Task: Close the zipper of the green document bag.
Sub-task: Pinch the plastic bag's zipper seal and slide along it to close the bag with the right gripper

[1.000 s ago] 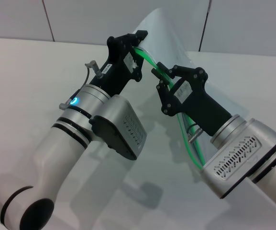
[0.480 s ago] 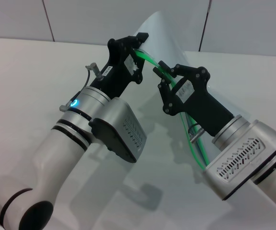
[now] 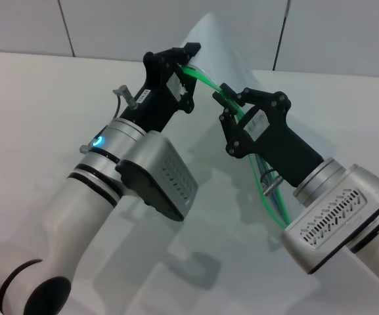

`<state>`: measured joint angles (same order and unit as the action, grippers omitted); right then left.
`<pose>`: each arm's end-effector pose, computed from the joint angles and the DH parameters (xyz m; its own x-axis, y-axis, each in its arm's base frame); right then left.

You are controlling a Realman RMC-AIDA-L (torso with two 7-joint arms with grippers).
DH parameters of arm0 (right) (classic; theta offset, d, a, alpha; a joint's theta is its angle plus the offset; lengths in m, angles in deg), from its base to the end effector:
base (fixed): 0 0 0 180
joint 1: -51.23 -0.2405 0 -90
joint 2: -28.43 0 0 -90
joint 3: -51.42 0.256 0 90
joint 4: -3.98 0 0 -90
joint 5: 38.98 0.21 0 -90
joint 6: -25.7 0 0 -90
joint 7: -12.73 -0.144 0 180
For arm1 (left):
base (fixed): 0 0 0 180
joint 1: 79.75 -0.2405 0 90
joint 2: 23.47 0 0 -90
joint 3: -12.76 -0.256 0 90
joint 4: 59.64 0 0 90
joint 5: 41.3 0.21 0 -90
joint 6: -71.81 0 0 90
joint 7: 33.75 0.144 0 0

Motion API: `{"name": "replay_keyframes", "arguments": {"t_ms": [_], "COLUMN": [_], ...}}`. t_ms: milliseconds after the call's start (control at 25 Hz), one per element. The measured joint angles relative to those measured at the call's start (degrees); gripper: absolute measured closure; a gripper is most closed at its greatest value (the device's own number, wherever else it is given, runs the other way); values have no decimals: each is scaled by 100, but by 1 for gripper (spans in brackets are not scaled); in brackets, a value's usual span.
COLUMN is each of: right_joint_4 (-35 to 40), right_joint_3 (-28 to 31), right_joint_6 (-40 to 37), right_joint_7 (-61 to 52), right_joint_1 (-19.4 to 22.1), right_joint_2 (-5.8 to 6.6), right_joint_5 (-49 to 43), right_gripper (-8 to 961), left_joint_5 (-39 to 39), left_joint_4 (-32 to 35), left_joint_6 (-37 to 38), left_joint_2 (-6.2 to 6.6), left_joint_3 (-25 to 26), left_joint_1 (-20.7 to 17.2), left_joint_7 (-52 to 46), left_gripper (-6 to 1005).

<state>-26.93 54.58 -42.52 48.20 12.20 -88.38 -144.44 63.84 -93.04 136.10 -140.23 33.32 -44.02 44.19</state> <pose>0.1791 0.3227 -0.1102 0.8227 0.4800 -0.3046 -0.0263 -0.5032 -0.8638 -0.1869 0.3561 -0.0786 0.8152 -0.4754 -0.3308 -0.3841 -0.0163 -0.9231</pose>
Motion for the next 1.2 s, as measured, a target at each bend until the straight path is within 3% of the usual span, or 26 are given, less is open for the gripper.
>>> {"name": "replay_keyframes", "arguments": {"t_ms": [1200], "right_joint_4": [282], "right_joint_3": [25], "right_joint_6": [-78], "right_joint_7": [-408], "right_joint_1": [177], "right_joint_2": [9], "right_joint_5": [45], "right_gripper": [873], "left_joint_5": [107], "left_joint_4": [27], "left_joint_6": [441], "left_joint_2": [40], "left_joint_3": [1], "left_joint_1": [-144], "left_joint_7": [-698], "left_gripper": [944]}}
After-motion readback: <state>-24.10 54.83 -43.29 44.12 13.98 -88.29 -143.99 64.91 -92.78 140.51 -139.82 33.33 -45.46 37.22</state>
